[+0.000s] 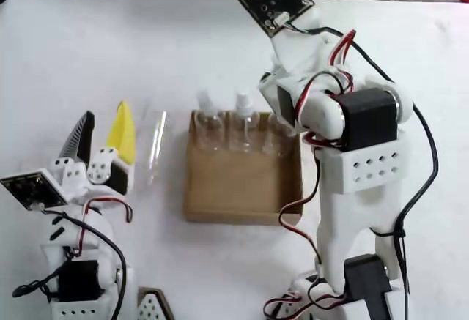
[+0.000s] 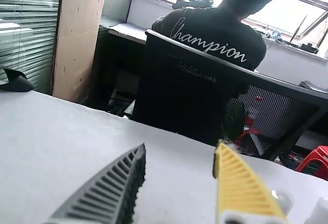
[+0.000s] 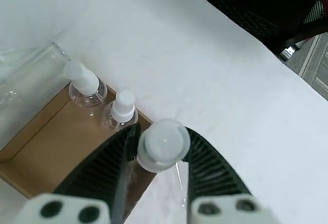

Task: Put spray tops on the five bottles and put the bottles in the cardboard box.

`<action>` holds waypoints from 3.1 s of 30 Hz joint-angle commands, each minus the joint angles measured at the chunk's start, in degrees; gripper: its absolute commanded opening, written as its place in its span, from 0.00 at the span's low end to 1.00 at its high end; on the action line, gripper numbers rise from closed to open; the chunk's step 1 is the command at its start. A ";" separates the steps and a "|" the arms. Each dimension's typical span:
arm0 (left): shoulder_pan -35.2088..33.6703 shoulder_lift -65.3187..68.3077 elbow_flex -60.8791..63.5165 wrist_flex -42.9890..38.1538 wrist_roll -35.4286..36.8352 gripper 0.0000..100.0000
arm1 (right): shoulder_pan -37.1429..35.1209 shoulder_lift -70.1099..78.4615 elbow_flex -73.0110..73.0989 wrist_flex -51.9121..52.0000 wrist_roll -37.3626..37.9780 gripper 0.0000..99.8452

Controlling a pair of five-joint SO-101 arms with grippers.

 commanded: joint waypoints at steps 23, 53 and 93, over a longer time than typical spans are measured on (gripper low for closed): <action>-0.31 -0.48 -0.35 -1.67 -0.44 0.21 | 3.21 -0.66 10.81 -3.82 -1.14 0.02; -0.22 -0.48 -0.35 -1.85 -0.44 0.21 | 8.04 -1.27 47.03 -41.98 -1.58 0.02; -0.22 -0.48 -0.44 -1.76 -0.44 0.21 | 7.96 -15.78 77.10 -67.56 -9.76 0.02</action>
